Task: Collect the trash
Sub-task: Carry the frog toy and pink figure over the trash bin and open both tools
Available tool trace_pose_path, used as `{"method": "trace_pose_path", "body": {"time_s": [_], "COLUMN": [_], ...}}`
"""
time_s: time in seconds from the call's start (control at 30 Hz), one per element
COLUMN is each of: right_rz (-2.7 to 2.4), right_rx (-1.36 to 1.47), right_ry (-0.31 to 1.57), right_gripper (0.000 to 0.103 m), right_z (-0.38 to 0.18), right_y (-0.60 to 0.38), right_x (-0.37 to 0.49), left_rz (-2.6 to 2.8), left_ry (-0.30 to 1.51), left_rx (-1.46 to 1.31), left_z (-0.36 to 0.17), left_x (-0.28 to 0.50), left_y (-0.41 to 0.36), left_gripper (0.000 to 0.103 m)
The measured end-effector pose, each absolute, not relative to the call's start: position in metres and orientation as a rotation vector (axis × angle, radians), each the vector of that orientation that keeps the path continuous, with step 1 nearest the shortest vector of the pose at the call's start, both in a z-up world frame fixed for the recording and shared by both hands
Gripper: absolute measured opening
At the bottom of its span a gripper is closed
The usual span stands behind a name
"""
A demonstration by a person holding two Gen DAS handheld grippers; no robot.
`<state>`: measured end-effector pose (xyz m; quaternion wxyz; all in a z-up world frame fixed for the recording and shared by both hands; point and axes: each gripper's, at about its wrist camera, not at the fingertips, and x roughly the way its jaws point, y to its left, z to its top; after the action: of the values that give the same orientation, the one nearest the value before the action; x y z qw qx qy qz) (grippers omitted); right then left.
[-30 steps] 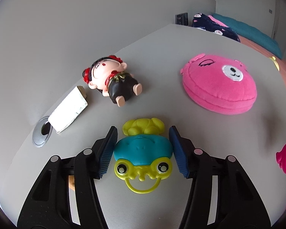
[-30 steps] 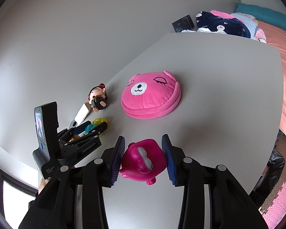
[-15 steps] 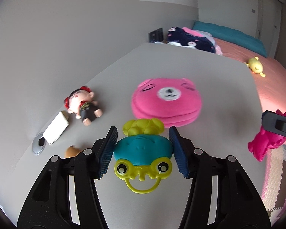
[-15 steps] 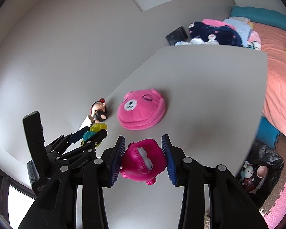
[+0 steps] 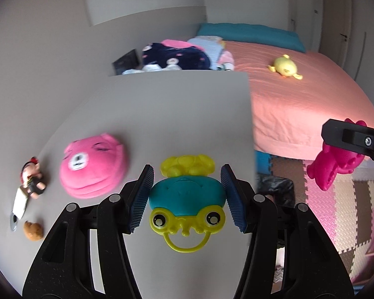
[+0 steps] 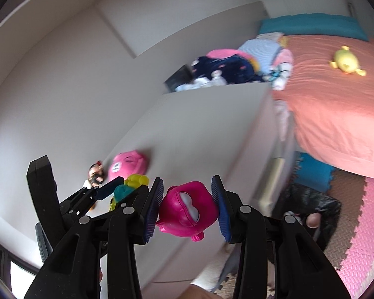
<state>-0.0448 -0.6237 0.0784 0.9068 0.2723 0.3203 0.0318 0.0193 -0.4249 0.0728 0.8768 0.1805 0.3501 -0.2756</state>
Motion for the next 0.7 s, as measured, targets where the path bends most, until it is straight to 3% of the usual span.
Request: {"method": "trace_pose_path", "body": {"time_s": [0.57,0.6,0.63,0.7], "right_rz": [-0.242,-0.289,-0.338,-0.407], "right_rx": [0.680,0.683,0.686,0.672], "right_ry": [0.759,0.782,0.784,0.754], "right_gripper": [0.043,0.063,0.098,0.100], "right_z": [0.012,0.006,0.003,0.002], "right_y": [-0.753,-0.759,-0.765,-0.772], "right_x": [-0.095,-0.093,-0.094,-0.100], "left_rz": [-0.846,-0.846,-0.822,-0.791], "left_ry": [0.883,0.897,0.881,0.815], "left_rx": [0.531,0.568,0.598,0.632], "left_z": [0.002,-0.005,-0.010,-0.012], "left_x": [-0.051,-0.054,-0.059,-0.065], "left_y": [-0.559,-0.565,-0.568,-0.565], "left_gripper": [0.056,0.072,0.099,0.097]}}
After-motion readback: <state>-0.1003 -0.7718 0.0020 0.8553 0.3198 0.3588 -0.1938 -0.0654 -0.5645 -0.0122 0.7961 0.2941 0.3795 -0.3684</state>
